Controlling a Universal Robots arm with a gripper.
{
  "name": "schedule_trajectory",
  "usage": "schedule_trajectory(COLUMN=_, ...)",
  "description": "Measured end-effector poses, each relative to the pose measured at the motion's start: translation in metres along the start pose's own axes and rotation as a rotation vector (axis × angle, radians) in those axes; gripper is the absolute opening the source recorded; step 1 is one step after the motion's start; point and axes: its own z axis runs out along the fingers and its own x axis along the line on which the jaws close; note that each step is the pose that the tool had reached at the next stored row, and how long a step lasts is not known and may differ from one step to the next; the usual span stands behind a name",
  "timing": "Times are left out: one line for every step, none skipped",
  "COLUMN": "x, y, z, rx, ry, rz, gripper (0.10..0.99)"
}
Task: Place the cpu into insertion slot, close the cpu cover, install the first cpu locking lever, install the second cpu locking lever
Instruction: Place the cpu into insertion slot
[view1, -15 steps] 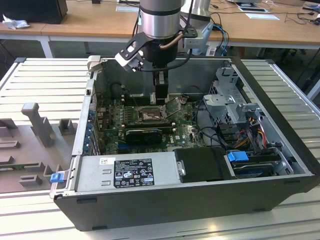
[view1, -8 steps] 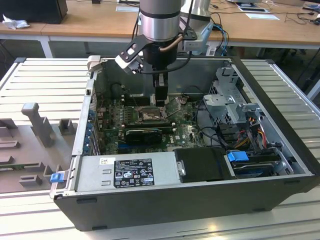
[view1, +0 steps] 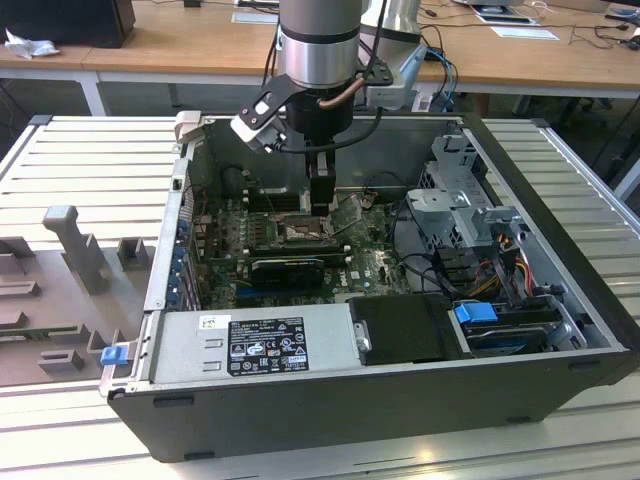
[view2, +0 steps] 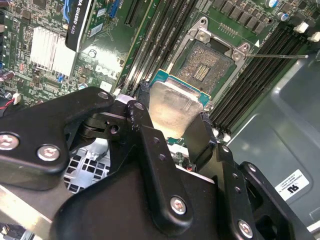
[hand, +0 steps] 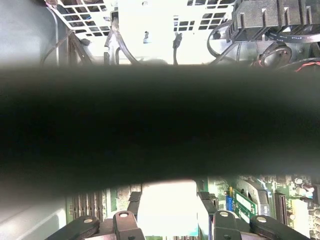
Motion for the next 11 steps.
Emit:
schedule_trajectory(x=0.0000, y=0.0000, z=0.0005, rx=0.000, ry=0.0001, rz=0.000, gripper=0.525)
schedule_trajectory(x=0.0000, y=-0.0001, z=0.0011, rx=0.000, ry=0.0002, rz=0.000, gripper=0.525)
schedule_trajectory(x=0.0000, y=-0.0001, z=0.0016, rx=0.000, ry=0.0003, rz=0.000, gripper=0.525)
schedule_trajectory(x=-0.0001, y=-0.0001, z=0.0025, rx=0.000, ry=0.0006, rz=0.000, gripper=0.525)
schedule_trajectory(x=-0.0001, y=-0.0002, z=0.0032, rx=0.000, ry=0.0010, rz=0.000, gripper=0.525)
schedule_trajectory(x=-0.0001, y=-0.0002, z=0.0040, rx=0.000, ry=0.0013, rz=0.000, gripper=0.525)
schedule_trajectory(x=-0.0001, y=-0.0003, z=0.0047, rx=0.000, ry=0.0015, rz=0.000, gripper=0.525)
schedule_trajectory(x=-0.0001, y=-0.0003, z=0.0052, rx=0.000, ry=0.0017, rz=0.000, gripper=0.525)
schedule_trajectory(x=-0.0001, y=-0.0004, z=0.0058, rx=0.000, ry=0.0019, rz=0.000, gripper=0.525)
schedule_trajectory(x=-0.0002, y=-0.0004, z=0.0064, rx=0.000, ry=0.0024, rz=0.000, gripper=0.525)
schedule_trajectory(x=-0.0002, y=-0.0005, z=0.0069, rx=0.001, ry=0.0027, rz=0.000, gripper=0.525)
